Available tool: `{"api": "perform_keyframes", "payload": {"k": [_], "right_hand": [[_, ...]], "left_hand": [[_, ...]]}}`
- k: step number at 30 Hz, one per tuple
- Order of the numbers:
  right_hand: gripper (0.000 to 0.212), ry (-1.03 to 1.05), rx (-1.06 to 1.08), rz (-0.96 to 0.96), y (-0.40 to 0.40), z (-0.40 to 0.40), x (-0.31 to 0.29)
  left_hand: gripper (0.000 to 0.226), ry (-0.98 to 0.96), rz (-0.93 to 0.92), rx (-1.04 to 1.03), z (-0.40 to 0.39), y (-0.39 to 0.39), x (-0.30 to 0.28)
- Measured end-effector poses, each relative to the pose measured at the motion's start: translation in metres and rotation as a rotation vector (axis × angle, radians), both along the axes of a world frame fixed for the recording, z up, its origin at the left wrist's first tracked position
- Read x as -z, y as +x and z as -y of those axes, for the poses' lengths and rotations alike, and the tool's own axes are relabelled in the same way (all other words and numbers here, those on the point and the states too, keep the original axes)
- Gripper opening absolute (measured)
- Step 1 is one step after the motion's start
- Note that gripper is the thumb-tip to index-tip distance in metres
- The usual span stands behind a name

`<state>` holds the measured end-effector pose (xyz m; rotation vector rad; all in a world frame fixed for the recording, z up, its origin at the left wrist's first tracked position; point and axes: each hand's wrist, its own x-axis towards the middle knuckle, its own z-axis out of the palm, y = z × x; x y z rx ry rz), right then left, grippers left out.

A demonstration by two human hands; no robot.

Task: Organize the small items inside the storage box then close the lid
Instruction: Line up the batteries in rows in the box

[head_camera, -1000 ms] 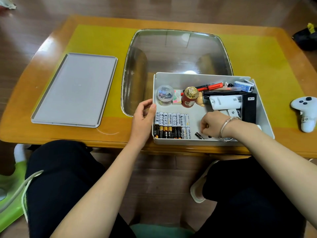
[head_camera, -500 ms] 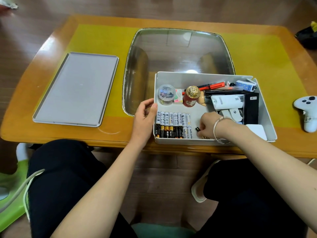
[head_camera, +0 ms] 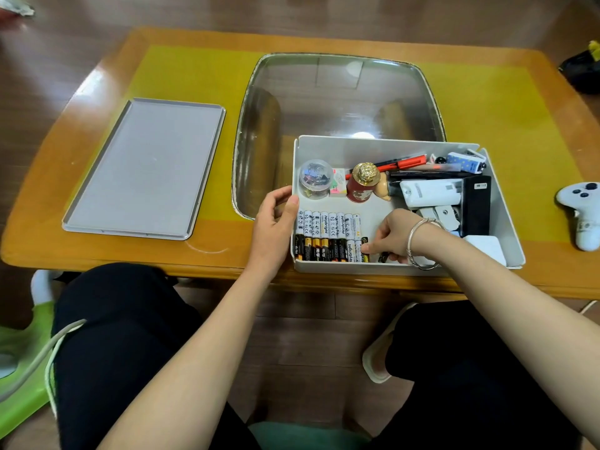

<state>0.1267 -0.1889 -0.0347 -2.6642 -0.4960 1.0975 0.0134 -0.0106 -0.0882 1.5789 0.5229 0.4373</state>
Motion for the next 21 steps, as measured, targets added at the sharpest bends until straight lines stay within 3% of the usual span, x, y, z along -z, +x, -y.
{"api": "perform_keyframes", "payload": {"k": [4,7,12,17,21], "right_hand": [[0.017,0.101,0.024,-0.003,0.0033,0.0048,0.0013],[0.021,0.057,-0.040,0.045,0.0025,0.0035,0.0045],[0.016,0.007,-0.086,0.261,0.0021,0.0039,0.0020],[0.016,-0.165,-0.141,0.177,0.0014,0.0066,0.0028],[0.021,0.006,-0.077,0.047,-0.0018,0.0013,0.0040]], "left_hand": [[0.023,-0.010,-0.003,0.000,0.0000,0.0001,-0.0002],[0.022,-0.009,-0.003,-0.002,0.0003,-0.0001,-0.0009],[0.023,0.009,-0.001,-0.003,0.0002,-0.0007,-0.0011],[0.024,0.006,-0.008,-0.005,0.0000,-0.0002,0.0003],[0.022,0.002,0.000,-0.007,0.0003,-0.0003,-0.0011]]}}
